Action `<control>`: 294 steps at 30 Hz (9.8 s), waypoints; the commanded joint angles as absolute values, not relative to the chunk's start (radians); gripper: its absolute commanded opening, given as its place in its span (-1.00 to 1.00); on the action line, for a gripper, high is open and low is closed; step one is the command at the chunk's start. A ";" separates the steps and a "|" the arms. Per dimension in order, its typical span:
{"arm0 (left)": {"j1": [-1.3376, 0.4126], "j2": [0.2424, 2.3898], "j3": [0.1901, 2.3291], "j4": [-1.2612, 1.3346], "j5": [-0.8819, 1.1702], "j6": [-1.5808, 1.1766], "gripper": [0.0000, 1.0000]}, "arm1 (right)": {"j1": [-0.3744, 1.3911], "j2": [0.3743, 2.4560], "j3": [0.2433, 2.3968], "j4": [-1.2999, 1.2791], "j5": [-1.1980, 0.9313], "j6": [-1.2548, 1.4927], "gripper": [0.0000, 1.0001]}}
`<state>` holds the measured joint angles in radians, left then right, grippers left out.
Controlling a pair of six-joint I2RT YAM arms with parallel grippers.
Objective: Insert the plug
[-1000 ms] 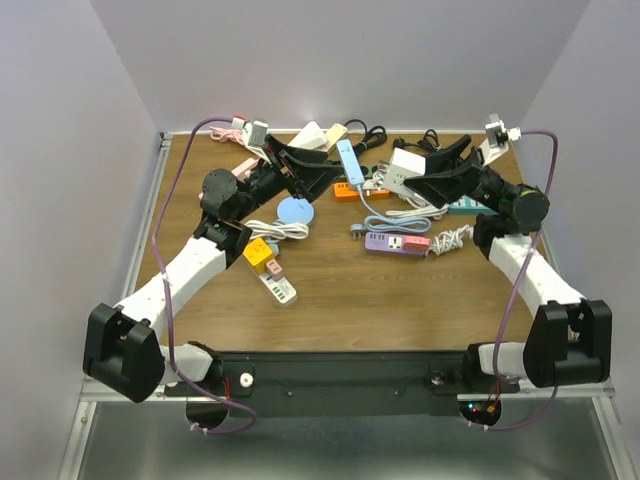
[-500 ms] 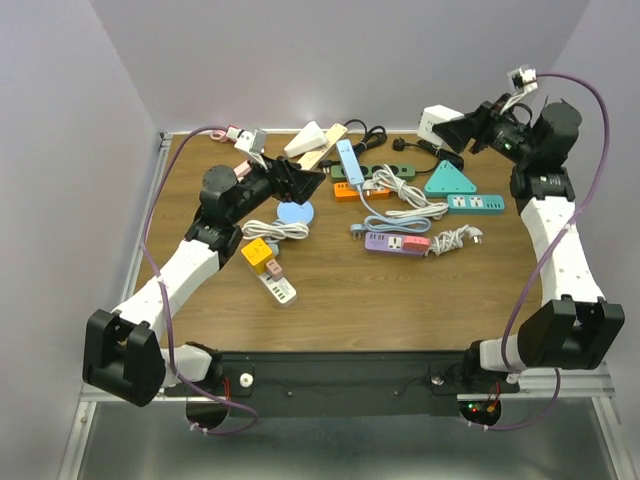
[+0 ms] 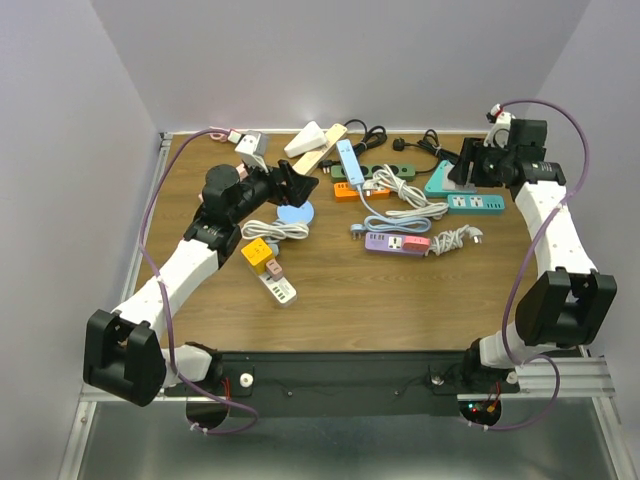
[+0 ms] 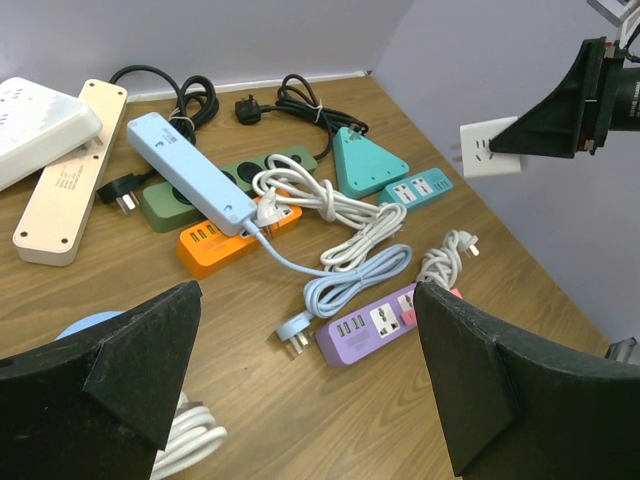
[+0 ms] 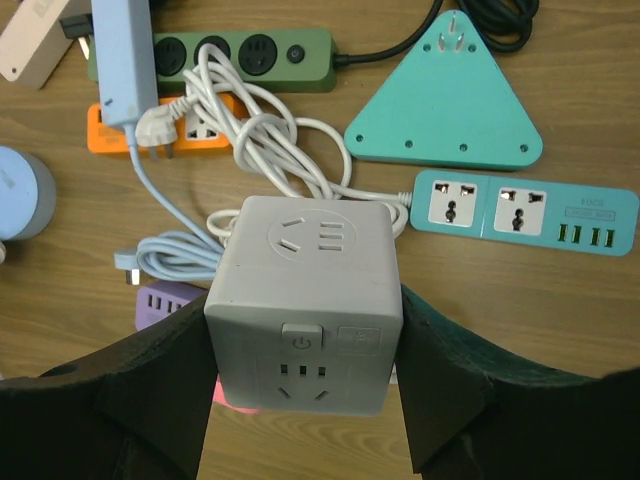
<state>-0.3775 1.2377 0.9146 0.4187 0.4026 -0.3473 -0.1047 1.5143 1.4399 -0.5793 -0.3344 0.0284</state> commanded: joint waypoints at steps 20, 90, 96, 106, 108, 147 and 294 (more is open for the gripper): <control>-0.482 1.439 1.009 0.330 0.212 -0.270 0.90 | 0.195 1.497 1.522 -0.804 -0.292 0.166 -0.99; -0.670 1.606 1.063 -0.218 -0.373 -0.094 0.96 | 0.238 1.358 1.347 -0.545 -0.508 0.114 -0.99; -0.712 1.640 1.048 -0.247 -0.410 -0.090 0.97 | 0.238 1.350 1.342 -0.542 -0.503 0.109 -0.99; -0.712 1.655 1.080 -0.282 -0.446 -0.104 -1.00 | 0.239 1.358 1.347 -0.537 -0.494 0.110 -0.99; -0.712 1.655 1.110 -0.305 -0.474 -0.107 -1.00 | 0.238 1.358 1.347 -0.537 -0.491 0.110 -0.99; -0.271 1.473 1.161 -0.331 -0.483 -0.166 0.97 | 0.238 1.359 1.335 -0.528 -0.495 0.101 -0.99; -0.750 1.626 1.017 -0.369 -0.204 -0.374 0.82 | 0.238 1.388 1.220 -0.440 -0.669 0.015 -0.99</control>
<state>-0.7574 1.6402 0.9707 -0.1761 -0.0315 -0.4503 0.2352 1.4143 1.2083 -0.5007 -0.6270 0.0353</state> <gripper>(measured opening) 0.877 0.677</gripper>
